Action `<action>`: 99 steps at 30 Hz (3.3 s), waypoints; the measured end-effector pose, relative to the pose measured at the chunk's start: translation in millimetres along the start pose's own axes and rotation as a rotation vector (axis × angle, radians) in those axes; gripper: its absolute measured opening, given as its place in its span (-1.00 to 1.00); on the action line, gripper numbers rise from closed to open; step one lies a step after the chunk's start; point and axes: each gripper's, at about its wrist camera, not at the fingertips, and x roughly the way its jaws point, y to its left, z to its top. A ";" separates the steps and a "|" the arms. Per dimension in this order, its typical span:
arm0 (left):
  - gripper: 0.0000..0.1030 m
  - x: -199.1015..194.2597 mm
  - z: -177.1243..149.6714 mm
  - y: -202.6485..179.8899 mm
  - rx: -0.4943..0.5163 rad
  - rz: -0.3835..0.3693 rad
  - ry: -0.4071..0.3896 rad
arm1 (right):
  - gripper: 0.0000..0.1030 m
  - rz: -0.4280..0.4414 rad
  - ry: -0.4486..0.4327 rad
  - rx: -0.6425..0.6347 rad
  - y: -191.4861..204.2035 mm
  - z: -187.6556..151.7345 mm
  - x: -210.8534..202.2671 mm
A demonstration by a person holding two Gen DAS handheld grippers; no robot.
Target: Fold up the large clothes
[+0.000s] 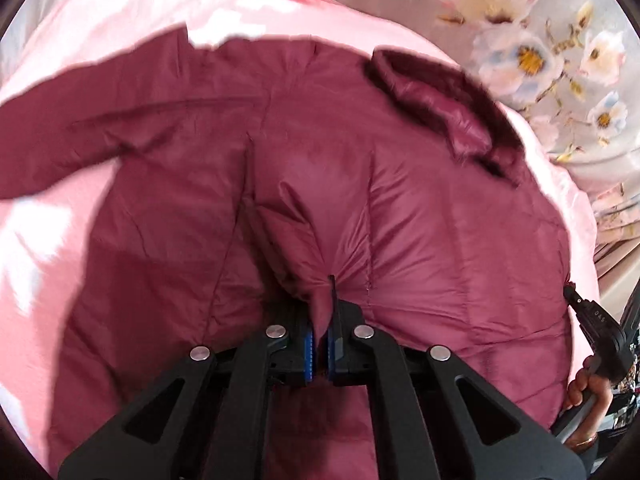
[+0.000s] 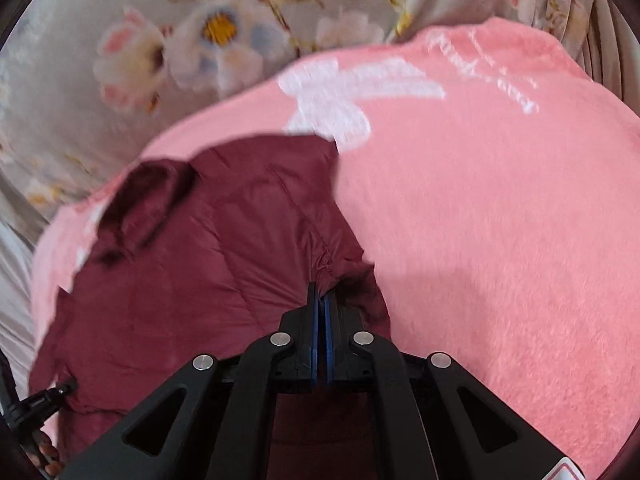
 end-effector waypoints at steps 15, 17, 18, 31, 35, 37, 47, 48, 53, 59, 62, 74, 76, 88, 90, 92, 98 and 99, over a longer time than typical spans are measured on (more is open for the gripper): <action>0.02 -79.8 11.8 -45.6 0.160 0.071 -0.201 | -0.67 0.019 -0.115 -0.227 79.8 -12.5 -74.6; 0.02 -61.8 9.9 -69.4 0.190 0.035 -0.167 | -0.67 0.059 -0.072 -0.277 109.7 -19.8 -60.7; 0.02 -50.8 8.6 -77.6 0.203 0.038 -0.153 | -0.67 0.065 -0.050 -0.305 122.6 -26.5 -53.1; 0.17 27.0 -28.5 -91.9 0.246 0.122 -0.122 | -0.68 0.011 0.055 -0.422 154.9 -79.1 10.9; 0.23 29.0 -31.6 -97.3 0.274 0.145 -0.130 | -0.68 -0.033 0.033 -0.458 162.4 -85.0 11.0; 0.24 30.3 -31.6 -98.3 0.279 0.152 -0.132 | -0.68 -0.042 0.030 -0.466 162.6 -84.6 11.6; 0.35 33.0 -31.7 -101.3 0.292 0.181 -0.133 | -0.68 -0.035 0.033 -0.460 160.3 -82.4 12.9; 0.39 32.7 -31.5 -100.9 0.289 0.179 -0.133 | -0.68 -0.034 0.034 -0.458 160.0 -82.2 13.0; 0.58 11.4 -25.3 -74.9 0.172 0.055 -0.148 | -0.68 -0.011 0.041 -0.437 157.2 -80.2 12.0; 0.76 -74.4 -14.0 49.8 -0.112 0.017 -0.247 | -0.26 0.025 0.006 -0.405 164.1 -102.5 -39.4; 0.76 -103.8 -2.0 126.3 -0.223 0.109 -0.285 | -0.12 0.055 -0.012 -0.476 182.7 -130.0 -62.9; 0.73 -146.7 10.1 384.9 -0.732 0.314 -0.360 | 0.23 -0.003 0.005 -0.564 202.1 -181.1 -59.9; 0.54 -138.2 13.9 400.8 -0.781 0.271 -0.351 | 0.27 0.002 0.016 -0.546 199.2 -179.9 -57.7; -0.91 -148.4 91.8 257.5 -0.369 0.218 -0.396 | 0.37 0.002 0.028 -0.511 194.9 -175.6 -54.2; -0.91 -154.7 103.8 186.2 -0.223 0.140 -0.415 | 0.37 0.006 0.022 -0.504 193.4 -174.1 -55.3; -0.91 -157.2 107.9 113.6 -0.091 0.044 -0.420 | 0.37 0.001 0.000 -0.486 189.8 -172.0 -60.1; -0.85 -118.9 76.5 -65.0 0.177 -0.207 -0.297 | 0.38 0.017 -0.055 -0.382 162.9 -157.1 -86.9; -0.82 -103.1 67.2 -87.3 0.192 -0.247 -0.248 | 0.38 0.015 -0.058 -0.365 155.7 -153.4 -91.1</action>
